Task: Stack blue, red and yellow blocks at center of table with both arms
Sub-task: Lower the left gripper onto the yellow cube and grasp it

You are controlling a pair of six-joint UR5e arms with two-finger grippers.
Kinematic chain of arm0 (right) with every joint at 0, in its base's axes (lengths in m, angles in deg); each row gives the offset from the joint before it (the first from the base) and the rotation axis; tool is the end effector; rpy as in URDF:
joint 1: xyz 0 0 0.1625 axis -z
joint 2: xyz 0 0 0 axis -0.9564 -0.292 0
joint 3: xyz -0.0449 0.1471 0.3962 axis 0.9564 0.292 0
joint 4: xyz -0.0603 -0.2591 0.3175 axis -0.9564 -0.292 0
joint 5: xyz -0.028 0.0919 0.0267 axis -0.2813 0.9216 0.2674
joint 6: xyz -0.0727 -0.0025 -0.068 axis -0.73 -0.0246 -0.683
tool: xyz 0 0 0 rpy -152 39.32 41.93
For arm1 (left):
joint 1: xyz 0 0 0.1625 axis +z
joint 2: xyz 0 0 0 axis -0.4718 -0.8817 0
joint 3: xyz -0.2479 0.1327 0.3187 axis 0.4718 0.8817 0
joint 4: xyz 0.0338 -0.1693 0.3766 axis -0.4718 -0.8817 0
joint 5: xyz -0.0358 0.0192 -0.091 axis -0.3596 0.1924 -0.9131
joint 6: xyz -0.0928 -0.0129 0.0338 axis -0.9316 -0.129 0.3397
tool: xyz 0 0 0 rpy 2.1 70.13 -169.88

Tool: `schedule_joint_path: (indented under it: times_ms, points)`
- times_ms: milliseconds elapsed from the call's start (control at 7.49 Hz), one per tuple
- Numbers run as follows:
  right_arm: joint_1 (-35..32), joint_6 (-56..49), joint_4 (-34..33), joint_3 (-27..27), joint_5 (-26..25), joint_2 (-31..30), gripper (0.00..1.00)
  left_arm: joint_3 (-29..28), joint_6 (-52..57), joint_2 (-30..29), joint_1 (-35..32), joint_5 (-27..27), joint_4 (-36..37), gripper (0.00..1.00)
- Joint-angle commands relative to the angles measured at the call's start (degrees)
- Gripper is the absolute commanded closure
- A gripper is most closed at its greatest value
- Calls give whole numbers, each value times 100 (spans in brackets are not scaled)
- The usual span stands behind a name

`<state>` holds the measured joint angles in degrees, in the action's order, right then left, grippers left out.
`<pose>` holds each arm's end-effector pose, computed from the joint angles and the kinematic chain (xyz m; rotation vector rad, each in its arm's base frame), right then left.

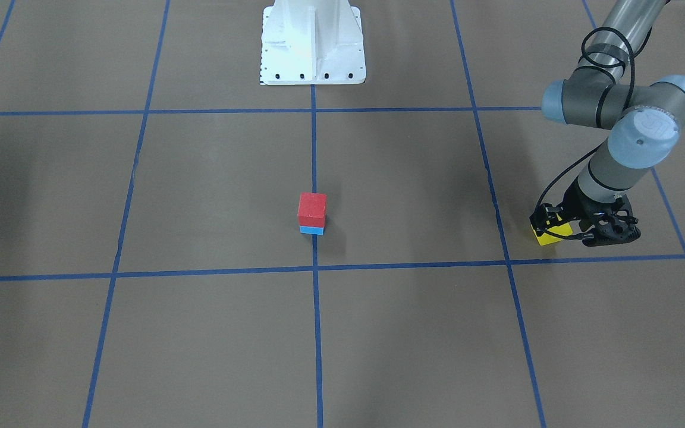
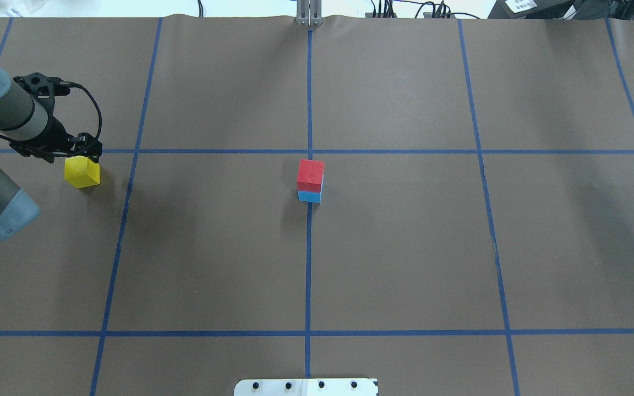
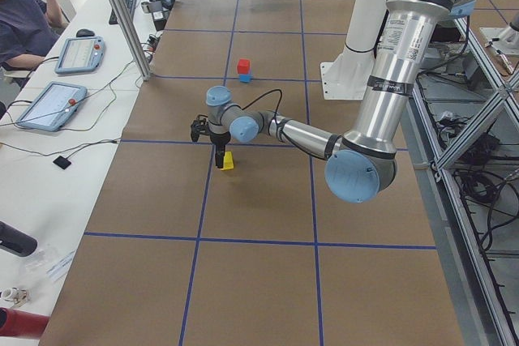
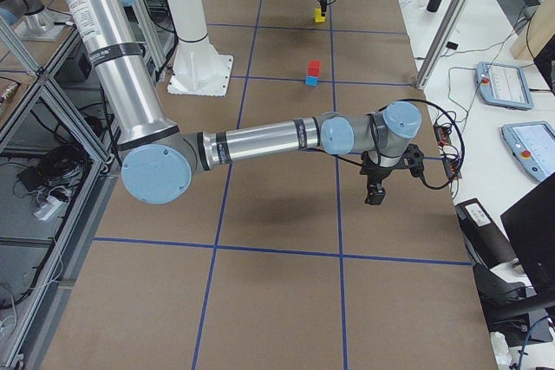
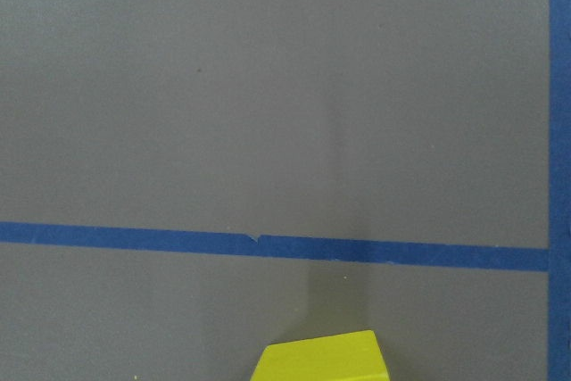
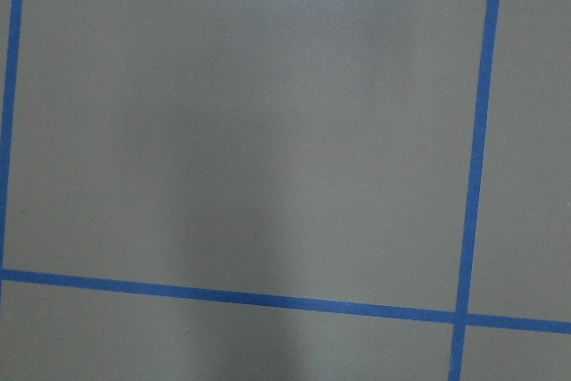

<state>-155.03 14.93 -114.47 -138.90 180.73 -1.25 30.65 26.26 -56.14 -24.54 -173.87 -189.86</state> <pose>-0.0271 -0.6397 0.5382 0.0249 -0.8042 -0.0765 0.3070 -0.5468 0.5102 0.0629 0.7005 -0.0688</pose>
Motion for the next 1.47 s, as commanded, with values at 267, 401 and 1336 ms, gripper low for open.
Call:
schedule_joint_path:
  times_ms: [267, 401, 1336]
  points:
    - [0, 0, 0, -17, -6, 0, 1, 37, -47, 92, 84, -5, -24, 22]
    - [0, 0, 0, -17, -6, 0, 1, 54, -56, 83, 84, -13, -24, 67]
    - [-18, -35, 0, -8, 12, -9, 1, 2904, 1261, -30, -249, -22, 3580, 100]
